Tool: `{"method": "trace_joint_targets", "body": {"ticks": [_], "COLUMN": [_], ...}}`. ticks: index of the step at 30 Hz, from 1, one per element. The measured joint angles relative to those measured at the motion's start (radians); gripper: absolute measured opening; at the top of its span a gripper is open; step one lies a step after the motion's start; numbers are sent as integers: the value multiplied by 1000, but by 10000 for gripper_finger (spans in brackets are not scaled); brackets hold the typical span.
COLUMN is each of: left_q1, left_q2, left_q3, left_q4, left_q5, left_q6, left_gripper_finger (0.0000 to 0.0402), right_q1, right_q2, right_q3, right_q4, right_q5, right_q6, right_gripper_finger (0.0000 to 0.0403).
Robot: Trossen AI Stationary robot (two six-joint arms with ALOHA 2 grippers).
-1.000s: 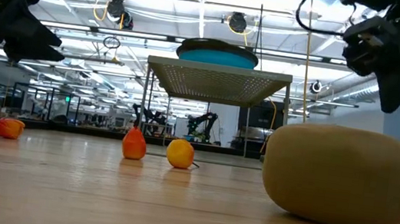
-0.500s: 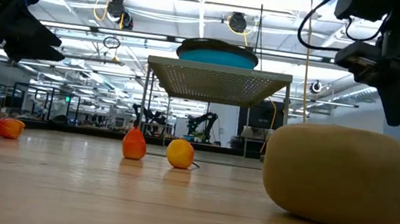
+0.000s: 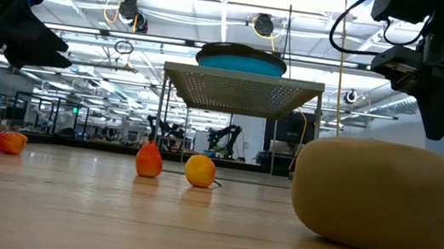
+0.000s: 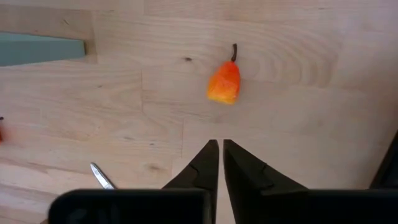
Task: Pick & Place Fruit
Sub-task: Put the peach into the blue strainer bowl on the shelf
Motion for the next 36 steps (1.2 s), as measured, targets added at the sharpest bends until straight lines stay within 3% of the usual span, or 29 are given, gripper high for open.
{"method": "trace_joint_targets", "body": {"ticks": [9, 28, 36], "left_q1": [0, 0, 0], "left_q2": [0, 0, 0], "left_q3": [0, 0, 0], "left_q4": [0, 0, 0], "left_q5": [0, -1, -1], "left_q6": [18, 27, 27], "left_gripper_finger": [269, 269, 269], "right_q1": [0, 0, 0], "right_q2": [0, 0, 0], "right_q3": [0, -45, -155], "right_q4": [0, 64, 196], "right_q5": [1, 46, 41], "right_q6": [2, 83, 116], "right_gripper_finger": [73, 230, 250]}}
